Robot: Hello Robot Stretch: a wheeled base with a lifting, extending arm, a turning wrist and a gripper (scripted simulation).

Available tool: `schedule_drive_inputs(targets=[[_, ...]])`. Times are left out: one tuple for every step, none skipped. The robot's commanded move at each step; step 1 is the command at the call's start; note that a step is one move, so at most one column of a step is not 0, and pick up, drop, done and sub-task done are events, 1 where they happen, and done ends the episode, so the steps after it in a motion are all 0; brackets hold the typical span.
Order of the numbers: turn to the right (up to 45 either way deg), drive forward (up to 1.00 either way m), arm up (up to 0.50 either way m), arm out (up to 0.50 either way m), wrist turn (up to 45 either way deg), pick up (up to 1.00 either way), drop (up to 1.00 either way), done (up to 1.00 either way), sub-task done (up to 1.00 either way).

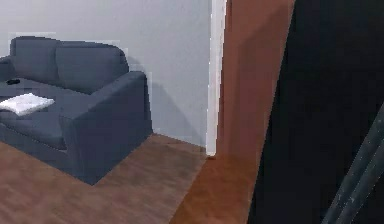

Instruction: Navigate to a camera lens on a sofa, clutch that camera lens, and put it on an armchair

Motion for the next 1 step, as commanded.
schedule_drive_inputs(targets=[[-42.0, 0.0, 0.0, 0.0, 0.0, 0.0, 0.0, 0.0, 0.0]])
